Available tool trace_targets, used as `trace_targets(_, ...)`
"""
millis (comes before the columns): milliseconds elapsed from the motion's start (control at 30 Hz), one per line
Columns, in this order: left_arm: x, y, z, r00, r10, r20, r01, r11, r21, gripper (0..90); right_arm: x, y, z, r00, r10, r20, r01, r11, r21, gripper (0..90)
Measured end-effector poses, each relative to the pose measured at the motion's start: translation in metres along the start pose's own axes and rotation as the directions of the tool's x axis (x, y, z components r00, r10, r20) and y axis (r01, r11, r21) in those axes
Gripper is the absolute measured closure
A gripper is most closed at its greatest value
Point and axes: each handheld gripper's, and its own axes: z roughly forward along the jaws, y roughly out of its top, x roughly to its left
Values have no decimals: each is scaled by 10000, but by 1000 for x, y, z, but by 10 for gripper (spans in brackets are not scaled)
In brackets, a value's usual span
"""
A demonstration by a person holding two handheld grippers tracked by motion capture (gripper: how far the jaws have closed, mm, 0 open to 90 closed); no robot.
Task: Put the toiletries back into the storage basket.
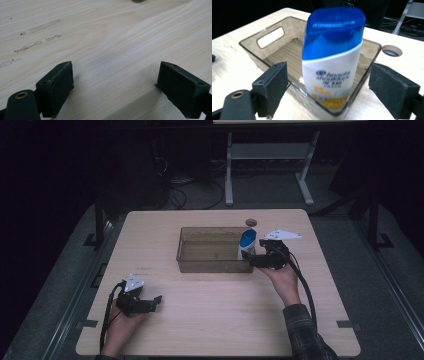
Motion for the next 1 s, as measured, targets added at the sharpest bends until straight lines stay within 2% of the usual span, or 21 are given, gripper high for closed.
trace_targets(333,0,0,0,10000,-7,1,7,10000,-6,121,3,-21,-14,9998,-133,166,128,9996,262,151)
trace_targets(433,0,0,0,10000,-7,-2,7,10000,-6,121,3,-25,-17,9988,-232,433,213,9988,450,151)
trace_targets(600,0,0,0,10000,-19,-13,19,10000,-14,121,-2,-38,-22,9992,-44,399,19,9980,625,151)
trace_targets(700,-1,0,0,10000,-21,-11,21,10000,-18,121,-5,-44,-25,9986,-12,534,-32,9966,824,151)
trace_targets(1000,-1,-1,-1,10000,-10,7,10,10000,-10,121,-17,-71,-43,9978,416,512,-474,9919,1178,136)
